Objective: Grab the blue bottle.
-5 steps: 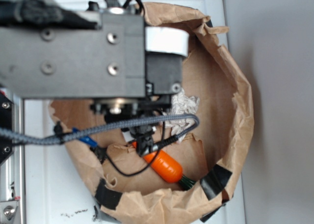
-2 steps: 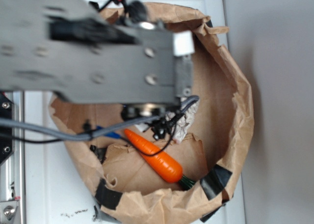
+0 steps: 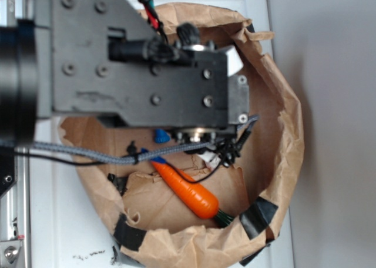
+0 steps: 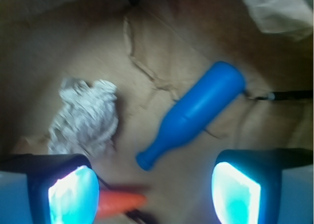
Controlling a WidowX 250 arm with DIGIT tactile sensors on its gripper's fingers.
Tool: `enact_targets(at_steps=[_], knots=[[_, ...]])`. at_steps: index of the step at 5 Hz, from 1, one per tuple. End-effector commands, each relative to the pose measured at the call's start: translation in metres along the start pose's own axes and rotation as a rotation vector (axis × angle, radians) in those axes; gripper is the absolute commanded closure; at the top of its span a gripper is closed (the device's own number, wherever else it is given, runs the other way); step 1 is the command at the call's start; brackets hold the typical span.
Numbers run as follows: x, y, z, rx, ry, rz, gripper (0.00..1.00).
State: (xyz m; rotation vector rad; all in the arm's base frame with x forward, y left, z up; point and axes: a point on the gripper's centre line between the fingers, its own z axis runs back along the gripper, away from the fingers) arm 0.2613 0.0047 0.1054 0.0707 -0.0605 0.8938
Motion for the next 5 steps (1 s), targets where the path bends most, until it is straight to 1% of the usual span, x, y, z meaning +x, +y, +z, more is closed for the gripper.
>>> enact_targets(at_steps=[1, 2, 3, 4, 5], knots=[[0.039, 0.007, -0.022, 0.064, 0.016, 0.290, 0.00], [0.039, 0.016, -0.037, 0.110, -0.006, 0.310, 0.00], [0.038, 0.026, -0.051, 0.120, -0.024, 0.311, 0.00], [0.036, 0.029, -0.064, 0.114, -0.041, 0.313, 0.00], [0.037, 0.026, -0.083, 0.139, -0.047, 0.337, 0.00]])
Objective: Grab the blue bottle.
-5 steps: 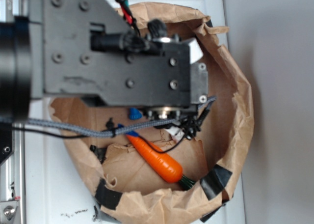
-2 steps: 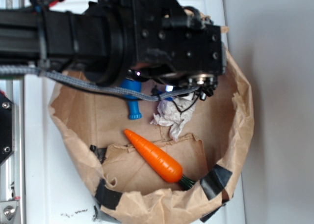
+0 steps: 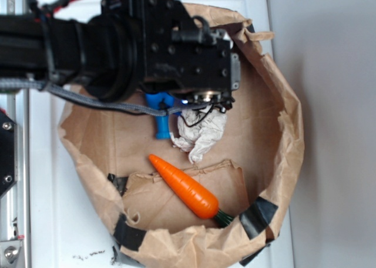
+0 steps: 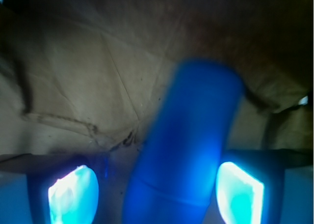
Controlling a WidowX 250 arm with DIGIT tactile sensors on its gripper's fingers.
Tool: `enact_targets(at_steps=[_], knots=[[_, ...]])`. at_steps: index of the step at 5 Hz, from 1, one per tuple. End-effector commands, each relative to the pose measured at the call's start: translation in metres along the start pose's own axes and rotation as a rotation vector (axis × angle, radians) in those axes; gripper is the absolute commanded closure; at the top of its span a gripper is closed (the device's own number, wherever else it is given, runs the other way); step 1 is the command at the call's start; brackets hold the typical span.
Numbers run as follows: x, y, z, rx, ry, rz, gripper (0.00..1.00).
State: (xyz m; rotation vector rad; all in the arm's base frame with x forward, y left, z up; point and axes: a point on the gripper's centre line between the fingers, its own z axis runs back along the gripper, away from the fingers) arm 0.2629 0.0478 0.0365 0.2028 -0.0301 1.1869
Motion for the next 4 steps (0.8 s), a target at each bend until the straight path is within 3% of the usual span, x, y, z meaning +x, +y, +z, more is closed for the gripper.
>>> enact_targets(at_steps=[1, 2, 3, 4], knots=[[0.007, -0.002, -0.030, 0.000, -0.021, 0.093, 0.70], [0.002, 0.005, -0.033, -0.002, -0.020, 0.132, 1.00], [0.000, 0.014, -0.005, -0.039, 0.049, 0.143, 1.00], [0.009, 0.007, 0.041, -0.098, 0.174, 0.159, 1.00]])
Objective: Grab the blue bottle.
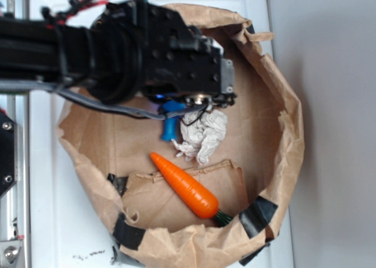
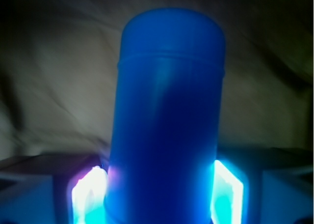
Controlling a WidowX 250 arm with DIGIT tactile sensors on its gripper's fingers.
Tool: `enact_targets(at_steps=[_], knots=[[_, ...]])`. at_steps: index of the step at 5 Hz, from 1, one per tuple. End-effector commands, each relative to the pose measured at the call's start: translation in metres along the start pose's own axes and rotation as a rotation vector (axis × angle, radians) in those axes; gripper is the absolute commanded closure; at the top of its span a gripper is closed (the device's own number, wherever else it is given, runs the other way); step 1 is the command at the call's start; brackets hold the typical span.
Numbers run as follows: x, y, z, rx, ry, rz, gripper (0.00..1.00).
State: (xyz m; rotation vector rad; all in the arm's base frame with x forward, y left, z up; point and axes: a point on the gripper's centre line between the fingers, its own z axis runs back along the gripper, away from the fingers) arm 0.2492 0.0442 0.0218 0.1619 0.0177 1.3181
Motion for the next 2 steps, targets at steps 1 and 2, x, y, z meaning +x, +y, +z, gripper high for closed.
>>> enact_targets(at_steps=[1, 2], knots=[[0.016, -0.010, 0.091, -0.157, 0.153, 0.015, 1.00], [0.017, -0.009, 0.120, -0.173, 0.199, -0.020, 1.00]])
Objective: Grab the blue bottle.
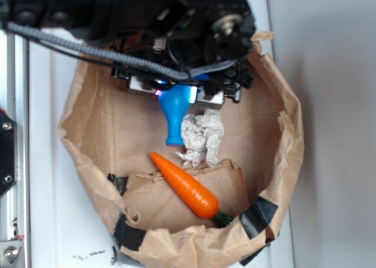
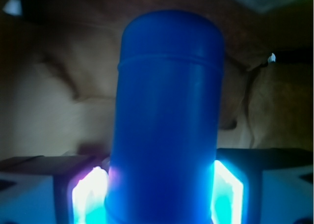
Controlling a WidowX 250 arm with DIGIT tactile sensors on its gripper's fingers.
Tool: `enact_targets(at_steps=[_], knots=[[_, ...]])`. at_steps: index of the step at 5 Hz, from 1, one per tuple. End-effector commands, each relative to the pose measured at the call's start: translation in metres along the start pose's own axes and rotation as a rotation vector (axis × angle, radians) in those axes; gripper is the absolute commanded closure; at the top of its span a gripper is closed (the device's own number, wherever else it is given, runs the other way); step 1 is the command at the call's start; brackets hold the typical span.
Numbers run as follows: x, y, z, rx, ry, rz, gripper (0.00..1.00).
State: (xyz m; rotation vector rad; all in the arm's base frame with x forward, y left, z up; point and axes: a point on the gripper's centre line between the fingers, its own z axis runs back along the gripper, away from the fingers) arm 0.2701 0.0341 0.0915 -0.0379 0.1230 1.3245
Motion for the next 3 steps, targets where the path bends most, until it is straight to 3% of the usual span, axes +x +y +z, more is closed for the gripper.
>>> enact_targets(at_steps=[1, 2, 3], knots=[[0.001, 0.004, 0.062, -0.102, 0.013, -0.075, 1.00], [-0.022, 0.006, 0.088, -0.174, -0.100, -0.331, 1.00], [-0.035, 0.006, 0.100, -0.142, -0.174, -0.584, 1.00]])
